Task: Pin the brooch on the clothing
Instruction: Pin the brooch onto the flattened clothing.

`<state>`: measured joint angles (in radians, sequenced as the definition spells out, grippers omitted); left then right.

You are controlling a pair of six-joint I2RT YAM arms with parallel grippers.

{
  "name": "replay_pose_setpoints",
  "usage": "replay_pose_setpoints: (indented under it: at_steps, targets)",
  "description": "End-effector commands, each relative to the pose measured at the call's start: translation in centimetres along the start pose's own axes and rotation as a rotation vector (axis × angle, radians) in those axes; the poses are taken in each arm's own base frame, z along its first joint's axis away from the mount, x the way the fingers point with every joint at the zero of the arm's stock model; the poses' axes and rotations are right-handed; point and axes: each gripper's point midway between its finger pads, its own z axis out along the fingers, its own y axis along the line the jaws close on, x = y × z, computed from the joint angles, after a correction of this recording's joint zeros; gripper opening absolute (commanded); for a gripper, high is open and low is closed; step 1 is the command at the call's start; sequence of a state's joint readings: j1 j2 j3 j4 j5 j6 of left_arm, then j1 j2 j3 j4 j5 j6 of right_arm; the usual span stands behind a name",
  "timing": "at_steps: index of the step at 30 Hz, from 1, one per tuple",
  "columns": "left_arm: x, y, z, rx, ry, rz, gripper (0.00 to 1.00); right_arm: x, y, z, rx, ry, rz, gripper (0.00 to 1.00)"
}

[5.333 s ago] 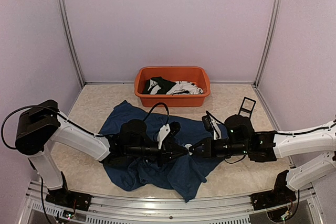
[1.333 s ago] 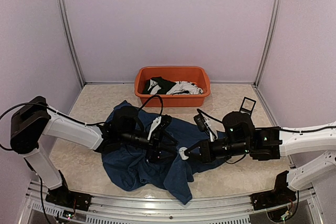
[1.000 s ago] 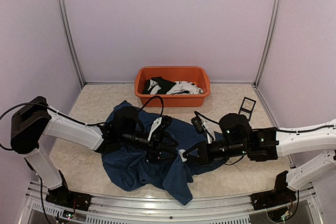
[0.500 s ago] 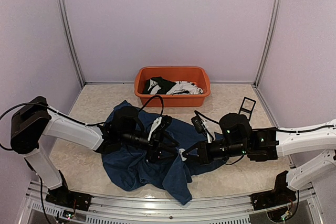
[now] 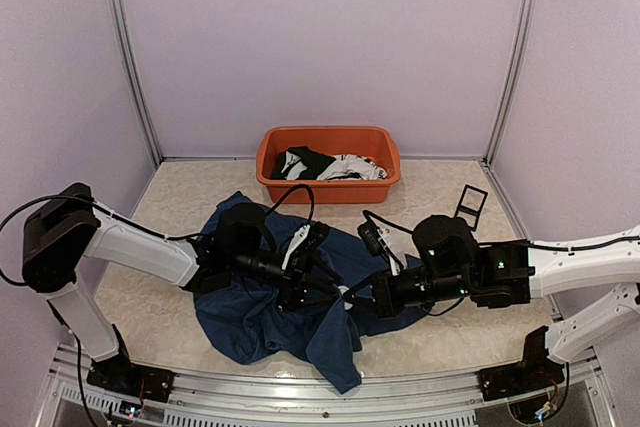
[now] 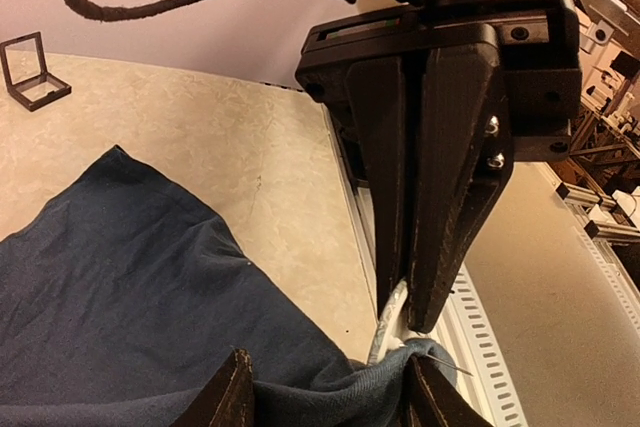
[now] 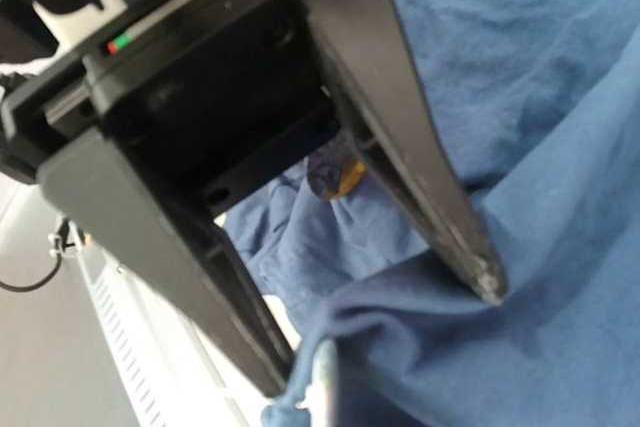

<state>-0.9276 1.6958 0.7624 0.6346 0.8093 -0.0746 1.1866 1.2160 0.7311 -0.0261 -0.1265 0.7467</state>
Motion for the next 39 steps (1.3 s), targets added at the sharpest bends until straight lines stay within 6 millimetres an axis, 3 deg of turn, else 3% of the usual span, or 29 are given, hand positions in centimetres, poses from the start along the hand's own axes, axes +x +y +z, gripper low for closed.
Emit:
replay_pose_setpoints:
  at_steps: [1, 16, 22, 32, 39]
  targets:
    - [0.0, 1.2, 0.2, -0.054, 0.008, -0.013, 0.46, -1.9, 4.2, -0.2, -0.121, -0.043, -0.056, 0.0]
    - [-0.3, 0.3, -2.3, -0.112, 0.031, 0.029, 0.71, -1.6, 2.0, -3.3, -0.002, -0.061, -0.093, 0.0]
    - [-0.9, -0.3, -2.4, -0.072, 0.057, 0.088, 0.77, -0.3, 1.8, -2.9, 0.004, 0.017, -0.14, 0.0]
    - [-1.4, -0.8, -1.5, 0.103, 0.108, 0.096, 0.75, 1.9, 1.8, -1.1, -0.019, 0.146, -0.218, 0.0]
    - [-1.7, -2.4, -1.9, 0.247, 0.125, 0.085, 0.7, 1.6, 1.9, -0.8, -0.01, 0.159, -0.256, 0.0]
